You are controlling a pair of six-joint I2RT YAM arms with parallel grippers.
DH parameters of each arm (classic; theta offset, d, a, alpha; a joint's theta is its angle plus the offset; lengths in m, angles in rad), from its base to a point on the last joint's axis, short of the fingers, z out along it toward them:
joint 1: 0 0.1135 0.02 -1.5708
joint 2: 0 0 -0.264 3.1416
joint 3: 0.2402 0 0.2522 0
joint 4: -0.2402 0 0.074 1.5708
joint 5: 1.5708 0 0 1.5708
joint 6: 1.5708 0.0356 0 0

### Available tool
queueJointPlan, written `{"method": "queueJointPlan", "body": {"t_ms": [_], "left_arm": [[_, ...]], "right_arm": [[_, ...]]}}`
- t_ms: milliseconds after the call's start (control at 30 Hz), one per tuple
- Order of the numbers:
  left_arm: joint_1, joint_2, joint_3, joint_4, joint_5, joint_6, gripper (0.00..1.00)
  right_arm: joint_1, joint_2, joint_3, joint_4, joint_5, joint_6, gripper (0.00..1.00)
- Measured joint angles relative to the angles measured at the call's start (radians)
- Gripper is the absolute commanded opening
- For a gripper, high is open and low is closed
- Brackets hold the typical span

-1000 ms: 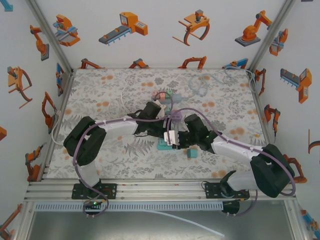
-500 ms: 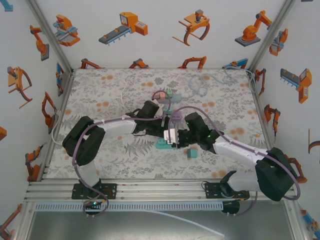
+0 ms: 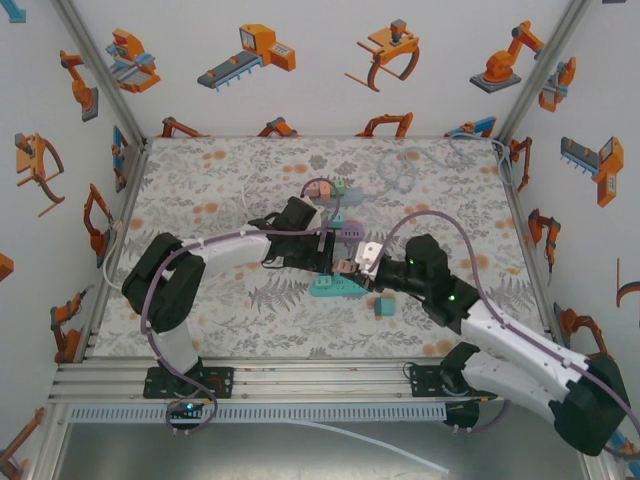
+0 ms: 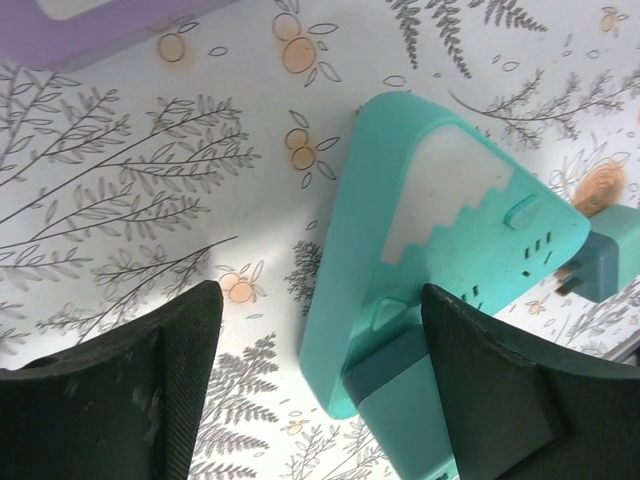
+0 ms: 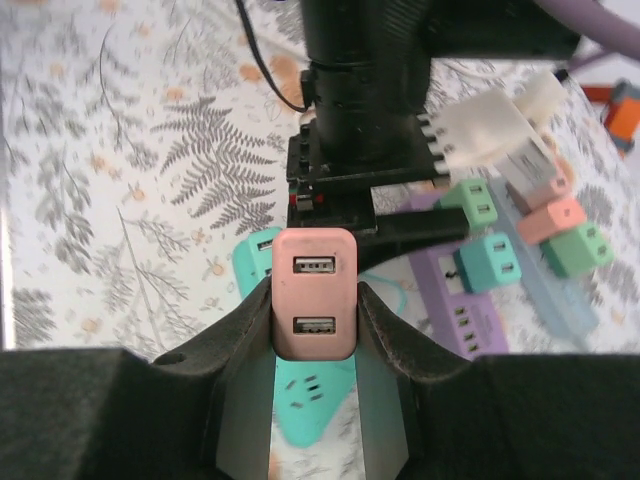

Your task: Pull the plug off the socket

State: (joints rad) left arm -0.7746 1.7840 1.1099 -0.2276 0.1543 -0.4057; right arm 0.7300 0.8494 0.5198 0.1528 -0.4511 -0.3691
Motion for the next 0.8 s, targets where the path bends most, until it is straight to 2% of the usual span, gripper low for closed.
{"method": "queueJointPlan", "body": {"t_ms": [200,367,567,733,800], "left_arm": [[0.019,-0.038,0.018,-0.073,-0.023,0.034,0.86],[0.026,-0.18,0.009,-0.06,0.002,0.057,0.92],[0.025,-0.424,-0.079,0.01,0.09,0.132,0.94],[0.015,-0.582,-0.172,0.012,0.186,0.215,1.0],[0.006,-0.645,-0.196,-0.017,0.212,0.247,0.97]], "right_arm": [[0.0,-0.245,-0.071,-0.043,0.193,0.42,0.0],[0.0,-0.368,-0.071,-0.217,0.412,0.855,0.0],[0.0,-0.333,-0.068,-0.449,0.497,1.202,0.0],[0.007,-0.203,-0.09,-0.443,0.493,1.36,0.0],[0.03,-0.139,-0.114,-0.406,0.494,1.404,0.0]]}}
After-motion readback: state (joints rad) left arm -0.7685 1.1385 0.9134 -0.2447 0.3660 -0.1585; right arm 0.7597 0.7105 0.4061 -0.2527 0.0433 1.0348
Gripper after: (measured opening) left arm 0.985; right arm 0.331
